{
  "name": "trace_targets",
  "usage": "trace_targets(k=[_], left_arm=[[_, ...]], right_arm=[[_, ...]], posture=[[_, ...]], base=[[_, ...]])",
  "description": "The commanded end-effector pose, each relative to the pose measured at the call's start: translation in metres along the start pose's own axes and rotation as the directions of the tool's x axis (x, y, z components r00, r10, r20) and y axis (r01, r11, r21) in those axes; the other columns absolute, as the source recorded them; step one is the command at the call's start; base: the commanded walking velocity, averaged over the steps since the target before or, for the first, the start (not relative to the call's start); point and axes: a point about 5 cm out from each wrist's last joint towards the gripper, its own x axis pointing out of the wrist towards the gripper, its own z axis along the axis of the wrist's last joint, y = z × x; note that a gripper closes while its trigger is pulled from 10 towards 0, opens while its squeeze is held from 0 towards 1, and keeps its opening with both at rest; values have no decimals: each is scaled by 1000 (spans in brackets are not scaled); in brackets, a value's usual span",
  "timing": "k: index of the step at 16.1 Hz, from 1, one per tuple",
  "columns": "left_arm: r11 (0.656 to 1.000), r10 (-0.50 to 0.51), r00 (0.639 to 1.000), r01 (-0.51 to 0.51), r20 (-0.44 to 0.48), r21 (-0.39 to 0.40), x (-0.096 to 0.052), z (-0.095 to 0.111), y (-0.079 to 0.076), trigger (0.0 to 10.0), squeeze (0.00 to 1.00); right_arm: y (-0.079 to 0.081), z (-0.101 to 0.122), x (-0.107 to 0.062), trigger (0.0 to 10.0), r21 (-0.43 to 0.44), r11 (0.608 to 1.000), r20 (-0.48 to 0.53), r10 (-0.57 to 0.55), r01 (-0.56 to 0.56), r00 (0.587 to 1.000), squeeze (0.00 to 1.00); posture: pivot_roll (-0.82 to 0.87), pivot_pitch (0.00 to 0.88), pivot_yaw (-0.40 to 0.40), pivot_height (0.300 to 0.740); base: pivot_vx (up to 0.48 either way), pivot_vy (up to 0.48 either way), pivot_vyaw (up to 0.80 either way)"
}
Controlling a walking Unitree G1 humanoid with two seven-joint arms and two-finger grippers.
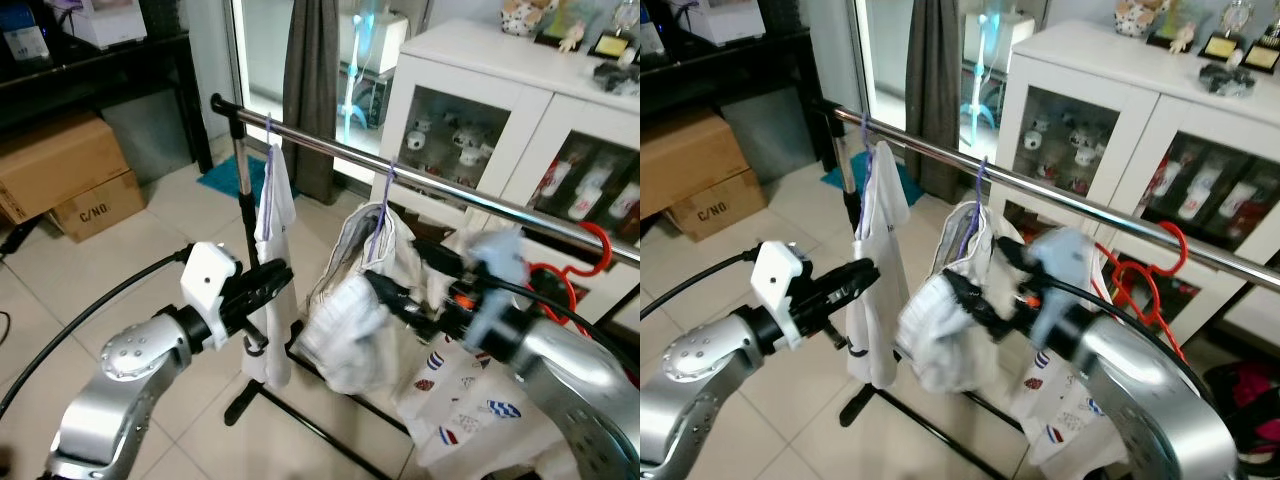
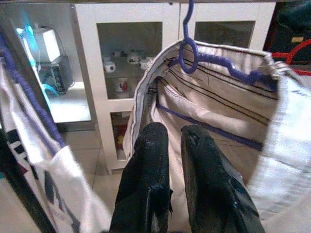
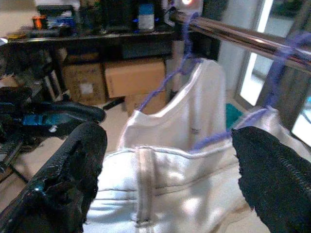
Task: Hang hanger
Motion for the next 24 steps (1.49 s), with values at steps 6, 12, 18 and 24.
trace_targets(k=[6,12,18,24], left_arm=[[1000,-28,1000,28,-2,14,-9,7,5,10000,0],[998,-62,998,62,27,-6,-9,11,-1,10000,0],[998,-64,997,64,30,-1,-12,12,0,10000,0],[997,-83,996,83,30,7,-7,12,1,10000,0]], right_arm=[[-5,5,40,10000,35,994,-141,-99,105,985,1000],[15,24,64,10000,1,999,-81,52,-52,995,0],[10,10,62,10000,-63,994,-221,68,-84,973,0],[-43,-1,19,10000,-241,970,-405,-81,-21,911,0]], posture=[[-129,0,-55,740],[-133,0,-57,740],[-126,0,-62,740],[-146,0,-42,740]], base=[[0,0,0],[0,0,0],[0,0,0],[0,0,0]])
